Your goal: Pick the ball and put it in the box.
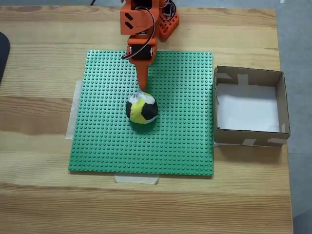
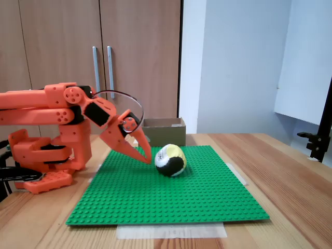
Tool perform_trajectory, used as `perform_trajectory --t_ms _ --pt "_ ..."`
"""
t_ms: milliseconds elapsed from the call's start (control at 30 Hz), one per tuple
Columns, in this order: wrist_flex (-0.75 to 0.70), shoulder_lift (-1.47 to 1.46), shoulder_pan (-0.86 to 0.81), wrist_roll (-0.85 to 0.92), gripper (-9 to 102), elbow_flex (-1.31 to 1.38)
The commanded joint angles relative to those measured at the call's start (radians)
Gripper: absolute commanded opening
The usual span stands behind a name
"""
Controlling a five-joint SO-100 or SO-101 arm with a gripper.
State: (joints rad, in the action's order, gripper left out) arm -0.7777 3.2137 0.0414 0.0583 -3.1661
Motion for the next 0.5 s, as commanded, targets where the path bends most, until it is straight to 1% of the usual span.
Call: perform_trajectory --t_ms 0,467 --pt "0.012 0.009 -0.008 0.009 -1 -0.015" --pt "0.012 0.009 0.005 0.025 -1 -0.015"
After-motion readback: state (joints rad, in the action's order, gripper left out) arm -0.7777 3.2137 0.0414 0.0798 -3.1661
